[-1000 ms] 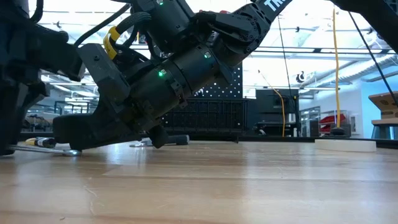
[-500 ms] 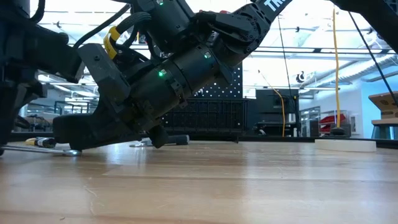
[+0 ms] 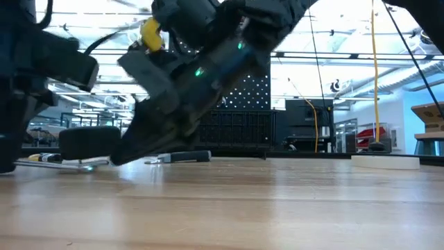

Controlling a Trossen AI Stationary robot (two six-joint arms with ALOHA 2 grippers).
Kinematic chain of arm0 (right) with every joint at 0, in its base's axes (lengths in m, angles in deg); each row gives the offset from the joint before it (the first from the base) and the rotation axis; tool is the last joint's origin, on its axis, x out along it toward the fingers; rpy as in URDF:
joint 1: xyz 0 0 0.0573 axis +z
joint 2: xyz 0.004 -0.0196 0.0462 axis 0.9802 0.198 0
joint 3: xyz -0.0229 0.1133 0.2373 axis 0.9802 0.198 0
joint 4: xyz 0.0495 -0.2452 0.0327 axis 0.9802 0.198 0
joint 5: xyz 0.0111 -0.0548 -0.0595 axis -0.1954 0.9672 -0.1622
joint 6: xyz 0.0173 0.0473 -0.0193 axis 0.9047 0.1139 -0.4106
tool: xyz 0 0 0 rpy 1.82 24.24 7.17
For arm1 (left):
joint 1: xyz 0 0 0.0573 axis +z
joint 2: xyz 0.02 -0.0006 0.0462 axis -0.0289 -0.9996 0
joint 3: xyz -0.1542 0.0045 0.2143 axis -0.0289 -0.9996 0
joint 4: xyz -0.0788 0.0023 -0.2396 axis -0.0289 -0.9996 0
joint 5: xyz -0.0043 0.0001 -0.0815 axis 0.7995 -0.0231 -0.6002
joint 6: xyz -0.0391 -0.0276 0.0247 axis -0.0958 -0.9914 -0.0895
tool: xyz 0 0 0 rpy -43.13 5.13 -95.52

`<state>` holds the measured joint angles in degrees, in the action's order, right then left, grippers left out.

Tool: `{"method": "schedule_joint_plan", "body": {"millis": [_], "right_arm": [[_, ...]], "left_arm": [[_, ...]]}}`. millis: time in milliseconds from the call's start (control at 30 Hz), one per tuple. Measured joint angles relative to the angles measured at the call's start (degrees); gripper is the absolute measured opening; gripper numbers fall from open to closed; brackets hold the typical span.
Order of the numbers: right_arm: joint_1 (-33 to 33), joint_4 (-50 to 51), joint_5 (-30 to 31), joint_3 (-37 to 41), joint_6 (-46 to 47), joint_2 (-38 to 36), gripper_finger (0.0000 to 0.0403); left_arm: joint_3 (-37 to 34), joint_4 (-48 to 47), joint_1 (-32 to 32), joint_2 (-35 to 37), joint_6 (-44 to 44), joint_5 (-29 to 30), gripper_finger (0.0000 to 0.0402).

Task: Hang tools onto peg board
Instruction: Hang the right wrench on the peg board

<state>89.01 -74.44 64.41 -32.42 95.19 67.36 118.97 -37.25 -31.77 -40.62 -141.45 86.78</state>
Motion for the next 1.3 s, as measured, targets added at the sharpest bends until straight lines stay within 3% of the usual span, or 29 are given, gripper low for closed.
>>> {"method": "schedule_joint_plan", "body": {"millis": [167,333,433,567,700,867,967,1067,1167,1300], "right_arm": [[0.42,18.95,4.16,-0.35,-1.49,-7.87,0.0012],[2.65,31.90,21.08,2.43,-1.71,-15.59,0.0019],[3.98,32.47,30.01,8.14,-1.60,-22.61,0.0019],[3.27,28.42,33.13,20.78,1.60,-34.40,0.0019],[1.57,16.87,34.39,37.23,4.64,-49.23,0.0019],[-0.17,2.16,34.11,53.79,7.83,-66.91,0.0019],[-0.77,-2.46,34.12,59.47,9.06,-74.93,0.0019],[-0.80,-3.66,34.16,61.68,9.12,-80.69,0.0019],[-0.80,-3.66,34.17,62.03,8.99,-83.10,0.0019],[-0.53,-4.50,33.95,62.01,8.00,-83.33,0.0019]], "left_arm": [[1.30,-3.32,-0.25,0.38,-0.02,3.76,0.0029],[5.31,-11.61,-0.81,1.15,0.00,8.83,0.0029],[7.86,-15.17,-1.55,2.82,0.03,13.70,0.0029],[10.86,-15.81,-1.84,6.52,1.52,20.02,0.0029],[13.18,-12.69,-1.80,10.87,5.29,33.65,0.0029],[12.27,2.24,-1.29,13.25,10.79,65.01,0.0029],[12.13,16.64,1.07,10.42,19.91,76.14,0.0029],[12.09,34.81,4.99,5.83,33.28,78.32,0.0029],[12.07,51.44,9.60,0.79,46.10,76.49,0.0029],[12.07,63.48,16.15,-4.65,53.80,73.67,0.0029]]}}
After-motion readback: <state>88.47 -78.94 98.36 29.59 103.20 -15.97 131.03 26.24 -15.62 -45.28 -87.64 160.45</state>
